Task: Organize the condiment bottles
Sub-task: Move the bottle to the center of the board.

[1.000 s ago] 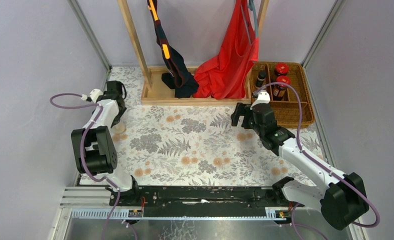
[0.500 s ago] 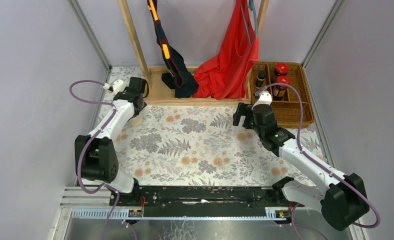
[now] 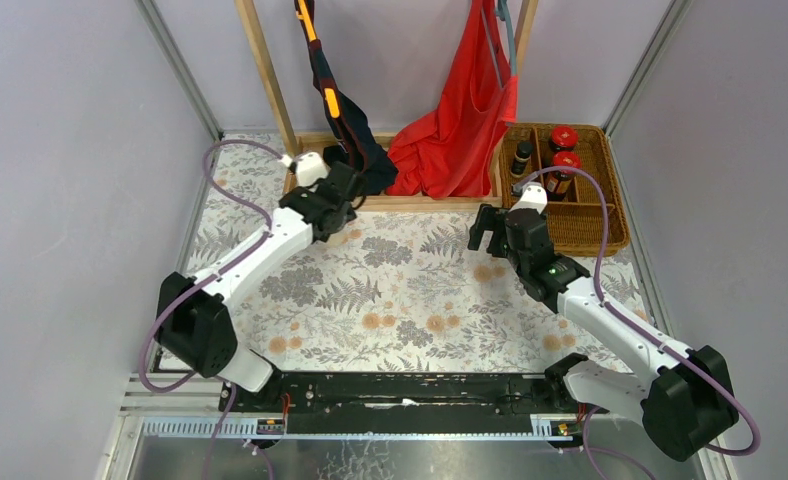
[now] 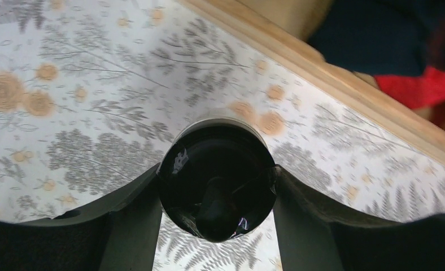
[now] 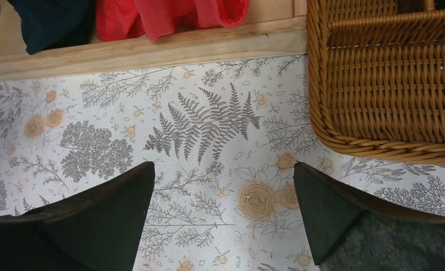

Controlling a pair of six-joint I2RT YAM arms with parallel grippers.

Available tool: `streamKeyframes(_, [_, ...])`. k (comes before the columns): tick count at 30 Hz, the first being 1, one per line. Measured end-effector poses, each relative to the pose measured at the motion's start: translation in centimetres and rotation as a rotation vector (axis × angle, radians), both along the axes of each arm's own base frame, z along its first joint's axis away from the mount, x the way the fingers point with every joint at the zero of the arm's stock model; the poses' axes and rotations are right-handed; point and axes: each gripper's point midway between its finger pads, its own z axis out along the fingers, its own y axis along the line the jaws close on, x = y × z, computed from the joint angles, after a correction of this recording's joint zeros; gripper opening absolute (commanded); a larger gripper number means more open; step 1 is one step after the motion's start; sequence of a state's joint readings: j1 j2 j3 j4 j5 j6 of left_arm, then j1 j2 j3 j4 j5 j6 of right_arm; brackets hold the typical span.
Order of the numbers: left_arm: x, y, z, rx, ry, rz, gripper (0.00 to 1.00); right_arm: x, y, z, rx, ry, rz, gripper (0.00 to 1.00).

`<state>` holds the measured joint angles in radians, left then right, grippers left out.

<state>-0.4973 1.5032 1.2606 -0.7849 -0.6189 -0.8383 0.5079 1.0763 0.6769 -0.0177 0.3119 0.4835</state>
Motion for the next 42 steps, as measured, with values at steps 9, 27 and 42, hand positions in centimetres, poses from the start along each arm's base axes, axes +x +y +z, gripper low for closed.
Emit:
streamKeyframes(9, [-1.5,-9.8,1.1,-0.014,-0.028,-0.208,0.0,0.1,-0.6,-0.1,-0.014,-0.001,-0.035,1.0])
streamKeyframes(27, [-4.7,-16.9,-3.6,0.038,0.057,-0.345,0.0,0.1,-1.3,-0.3,-0.03,0.006,-0.07,1.0])
streamKeyframes(42, [-4.8,-17.8,-5.0,0.034,0.064,-0.346,0.0,0.1,-1.3,-0.4,-0.029,0.007,-0.071,1.0])
